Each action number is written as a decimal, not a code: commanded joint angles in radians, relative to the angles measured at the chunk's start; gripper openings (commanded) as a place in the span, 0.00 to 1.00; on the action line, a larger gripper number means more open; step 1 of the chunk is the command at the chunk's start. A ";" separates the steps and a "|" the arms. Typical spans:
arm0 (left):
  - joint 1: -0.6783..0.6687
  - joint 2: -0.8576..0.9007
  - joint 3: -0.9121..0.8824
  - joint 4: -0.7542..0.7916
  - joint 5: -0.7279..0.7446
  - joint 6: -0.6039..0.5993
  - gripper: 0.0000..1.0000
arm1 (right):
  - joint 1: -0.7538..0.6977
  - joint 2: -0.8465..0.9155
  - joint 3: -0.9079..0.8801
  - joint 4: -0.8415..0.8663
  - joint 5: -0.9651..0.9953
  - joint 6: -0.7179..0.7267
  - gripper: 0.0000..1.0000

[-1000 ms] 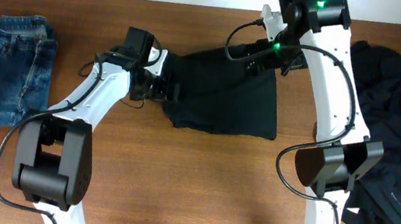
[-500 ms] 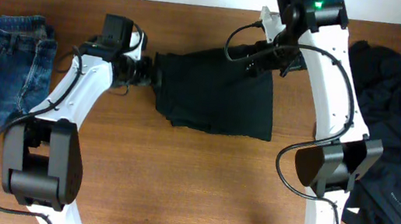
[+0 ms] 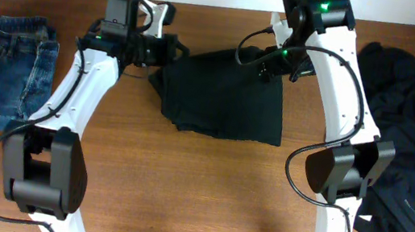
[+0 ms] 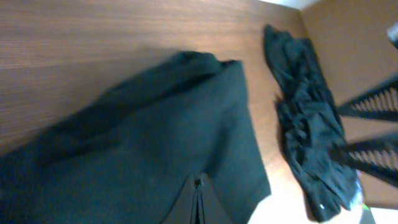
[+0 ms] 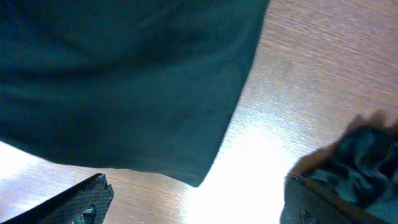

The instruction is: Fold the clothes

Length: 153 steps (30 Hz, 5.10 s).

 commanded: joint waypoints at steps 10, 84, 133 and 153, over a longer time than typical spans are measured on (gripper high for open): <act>-0.003 0.271 0.009 -0.035 -0.134 0.050 0.01 | -0.010 -0.008 -0.004 -0.032 0.063 0.040 0.92; 0.051 0.442 0.098 -0.588 -0.119 0.631 0.25 | -0.035 -0.008 -0.004 -0.053 0.029 0.020 0.93; 0.146 0.442 0.095 -0.555 0.089 0.256 0.66 | -0.035 -0.008 -0.004 -0.039 0.028 0.020 0.93; -0.044 0.460 0.095 -0.560 -0.127 0.363 0.00 | -0.035 -0.008 -0.004 -0.043 0.029 0.020 0.93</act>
